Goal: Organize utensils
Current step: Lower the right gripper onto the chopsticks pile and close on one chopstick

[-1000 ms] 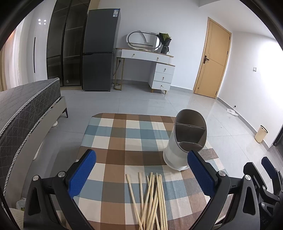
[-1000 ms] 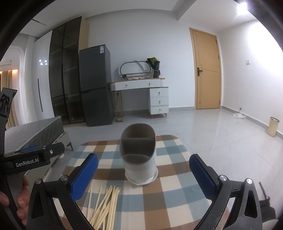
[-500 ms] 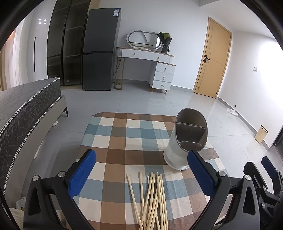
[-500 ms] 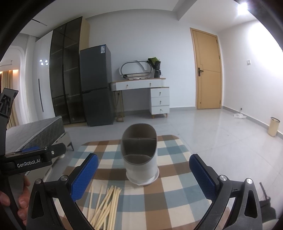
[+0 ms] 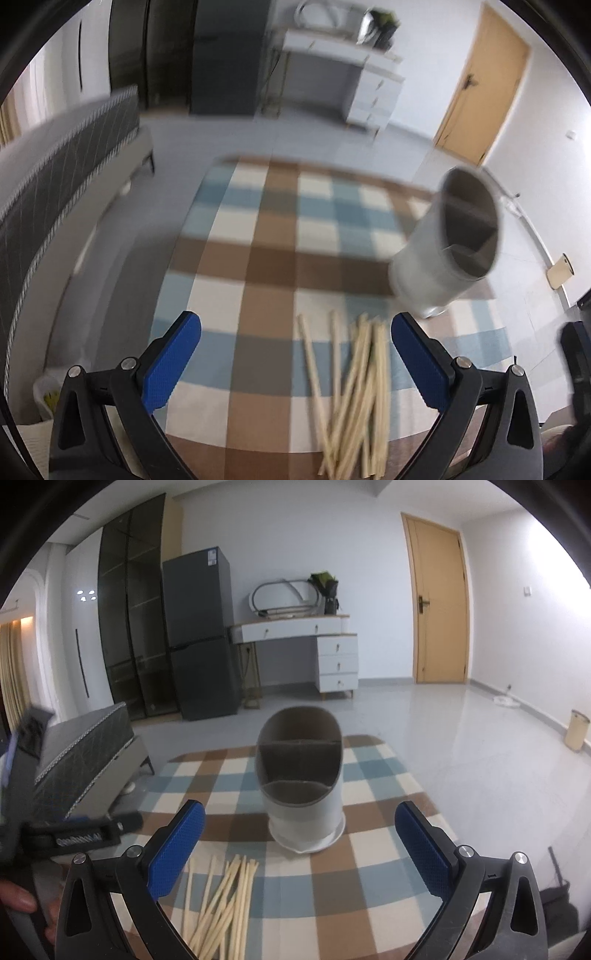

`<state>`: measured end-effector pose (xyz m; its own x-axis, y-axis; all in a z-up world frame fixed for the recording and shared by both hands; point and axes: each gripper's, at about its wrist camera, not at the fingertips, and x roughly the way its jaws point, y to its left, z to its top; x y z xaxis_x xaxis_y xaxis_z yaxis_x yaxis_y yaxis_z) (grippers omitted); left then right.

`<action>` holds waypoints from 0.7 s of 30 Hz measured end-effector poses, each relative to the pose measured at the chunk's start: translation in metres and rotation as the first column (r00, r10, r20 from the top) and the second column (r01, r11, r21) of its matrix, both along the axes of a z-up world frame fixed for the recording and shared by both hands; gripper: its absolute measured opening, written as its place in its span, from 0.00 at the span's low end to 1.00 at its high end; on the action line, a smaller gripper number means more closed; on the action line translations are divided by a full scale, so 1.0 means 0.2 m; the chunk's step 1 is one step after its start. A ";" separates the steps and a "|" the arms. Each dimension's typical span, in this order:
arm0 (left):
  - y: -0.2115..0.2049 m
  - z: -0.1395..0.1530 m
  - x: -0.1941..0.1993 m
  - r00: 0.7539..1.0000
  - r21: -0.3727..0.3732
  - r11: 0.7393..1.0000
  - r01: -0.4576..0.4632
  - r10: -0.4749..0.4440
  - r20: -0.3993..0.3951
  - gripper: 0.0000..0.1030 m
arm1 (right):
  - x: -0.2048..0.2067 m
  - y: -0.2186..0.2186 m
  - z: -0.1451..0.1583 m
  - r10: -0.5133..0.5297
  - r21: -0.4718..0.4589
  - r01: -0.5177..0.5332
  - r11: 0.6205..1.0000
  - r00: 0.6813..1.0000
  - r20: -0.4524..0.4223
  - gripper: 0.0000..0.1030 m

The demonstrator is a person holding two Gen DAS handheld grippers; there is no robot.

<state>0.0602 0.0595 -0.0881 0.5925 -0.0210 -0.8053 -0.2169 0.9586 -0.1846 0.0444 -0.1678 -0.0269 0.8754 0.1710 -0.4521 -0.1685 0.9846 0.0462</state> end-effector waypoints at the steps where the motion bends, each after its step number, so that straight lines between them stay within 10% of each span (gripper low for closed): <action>1: 0.01 -0.03 0.02 1.000 -0.008 1.000 -0.011 0.010 -0.027 0.97 | 0.02 0.00 -0.01 0.001 0.004 -0.001 1.000 1.000 -0.007 1.00; 9: 0.01 -0.34 0.17 0.964 -0.012 1.000 0.014 -0.016 -0.267 0.89 | 0.15 -0.01 -0.09 0.000 0.045 0.004 0.999 0.995 -0.103 1.00; 21: -0.10 -0.44 0.30 0.943 -0.007 0.998 0.060 -0.059 -0.329 0.60 | 0.25 -0.10 -0.17 0.002 0.170 0.046 0.984 0.961 -0.275 1.00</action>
<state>0.1198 0.0403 -0.1771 0.2925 -0.0455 -0.9552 -0.2080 0.9719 -0.1100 0.0944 -0.1883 -0.0613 0.7269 0.2500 -0.6396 -0.1039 0.9607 0.2574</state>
